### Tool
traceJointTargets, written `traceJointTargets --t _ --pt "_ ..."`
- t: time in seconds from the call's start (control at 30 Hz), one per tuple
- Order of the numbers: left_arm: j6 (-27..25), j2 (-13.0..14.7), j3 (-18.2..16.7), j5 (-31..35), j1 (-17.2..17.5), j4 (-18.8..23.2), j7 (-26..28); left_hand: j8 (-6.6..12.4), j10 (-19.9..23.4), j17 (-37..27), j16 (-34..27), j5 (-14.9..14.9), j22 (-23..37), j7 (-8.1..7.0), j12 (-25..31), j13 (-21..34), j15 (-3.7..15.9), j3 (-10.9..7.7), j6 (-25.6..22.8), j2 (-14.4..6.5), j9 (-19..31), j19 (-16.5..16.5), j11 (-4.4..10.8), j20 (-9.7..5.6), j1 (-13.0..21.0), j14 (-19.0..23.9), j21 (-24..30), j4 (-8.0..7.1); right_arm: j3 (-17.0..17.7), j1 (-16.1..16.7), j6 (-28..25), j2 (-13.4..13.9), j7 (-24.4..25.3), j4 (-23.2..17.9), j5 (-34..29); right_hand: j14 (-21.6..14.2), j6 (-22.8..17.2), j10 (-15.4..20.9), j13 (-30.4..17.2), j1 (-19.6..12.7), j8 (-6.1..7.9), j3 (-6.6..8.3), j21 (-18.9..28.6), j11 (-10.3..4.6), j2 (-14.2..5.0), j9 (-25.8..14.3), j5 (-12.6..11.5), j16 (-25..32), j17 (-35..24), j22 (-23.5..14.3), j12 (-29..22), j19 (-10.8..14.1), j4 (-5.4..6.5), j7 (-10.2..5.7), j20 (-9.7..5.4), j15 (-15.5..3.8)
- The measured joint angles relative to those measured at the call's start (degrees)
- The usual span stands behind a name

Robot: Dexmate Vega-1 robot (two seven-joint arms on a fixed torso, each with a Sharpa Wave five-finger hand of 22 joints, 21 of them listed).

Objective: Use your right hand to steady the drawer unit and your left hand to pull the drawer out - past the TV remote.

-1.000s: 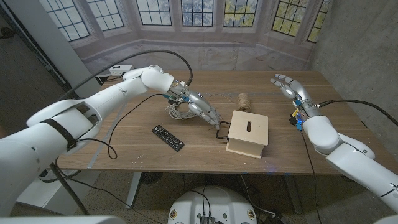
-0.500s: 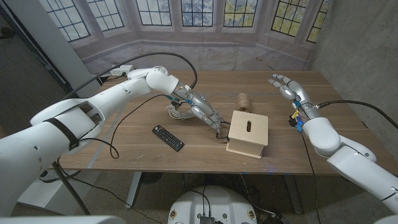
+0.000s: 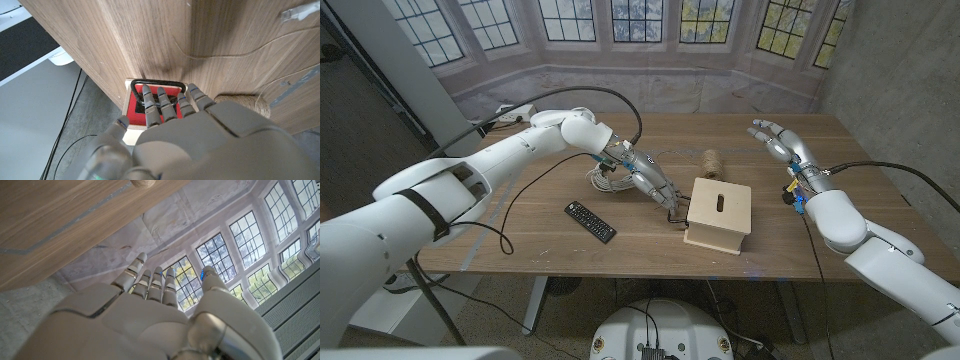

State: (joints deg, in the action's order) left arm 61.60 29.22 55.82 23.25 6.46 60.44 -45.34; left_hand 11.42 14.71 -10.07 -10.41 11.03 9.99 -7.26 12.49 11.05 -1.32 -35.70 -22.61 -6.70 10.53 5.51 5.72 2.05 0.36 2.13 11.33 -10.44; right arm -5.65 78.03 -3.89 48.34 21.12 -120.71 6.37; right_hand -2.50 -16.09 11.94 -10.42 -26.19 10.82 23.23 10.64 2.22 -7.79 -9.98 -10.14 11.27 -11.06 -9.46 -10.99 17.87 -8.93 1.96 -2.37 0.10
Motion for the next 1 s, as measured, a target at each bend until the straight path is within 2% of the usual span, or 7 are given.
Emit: traceJointTargets --t 0.37,0.63,1.0 --pt "-0.6 -0.8 0.6 1.9 -0.3 -0.7 2.4 0.00 -0.2 0.1 0.0 0.0 0.0 0.11 -0.2 0.0 0.00 0.40 -0.1 0.0 0.0 0.0 0.22 0.00 0.0 0.0 0.0 0.08 -0.3 -0.4 0.8 -0.1 -0.9 0.3 -0.5 0.0 0.0 0.0 0.0 0.0 0.00 -0.24 0.0 0.00 0.00 0.0 0.0 0.4 0.0 0.0 0.0 0.0 0.25 -0.01 0.00 0.00" --pt "-0.3 -2.7 2.0 3.1 -1.4 -4.0 4.5 0.00 -0.3 0.1 0.4 0.0 0.0 0.41 -0.2 0.0 0.31 0.40 0.2 0.0 0.0 0.0 0.32 0.00 0.0 -0.3 0.0 0.07 -0.8 -0.8 0.0 0.5 -1.8 -0.7 -1.3 0.0 0.0 0.0 0.0 0.0 0.00 -0.24 0.0 0.00 0.00 0.0 0.0 0.4 0.0 0.0 0.0 0.0 0.25 -0.01 0.00 0.00" --pt "0.4 -3.5 3.3 3.6 -2.4 -6.5 6.0 0.00 -0.3 0.1 0.2 0.0 0.0 0.40 -0.2 0.0 0.29 0.66 0.2 0.0 0.0 0.0 0.32 0.00 0.0 -0.3 0.0 0.29 -1.7 -1.8 -1.7 0.8 -2.7 -1.5 -2.1 0.0 0.0 0.0 0.0 0.0 0.00 -0.24 0.0 0.00 0.00 0.0 0.0 0.4 0.0 0.0 0.0 0.0 0.25 -0.01 0.00 0.00"
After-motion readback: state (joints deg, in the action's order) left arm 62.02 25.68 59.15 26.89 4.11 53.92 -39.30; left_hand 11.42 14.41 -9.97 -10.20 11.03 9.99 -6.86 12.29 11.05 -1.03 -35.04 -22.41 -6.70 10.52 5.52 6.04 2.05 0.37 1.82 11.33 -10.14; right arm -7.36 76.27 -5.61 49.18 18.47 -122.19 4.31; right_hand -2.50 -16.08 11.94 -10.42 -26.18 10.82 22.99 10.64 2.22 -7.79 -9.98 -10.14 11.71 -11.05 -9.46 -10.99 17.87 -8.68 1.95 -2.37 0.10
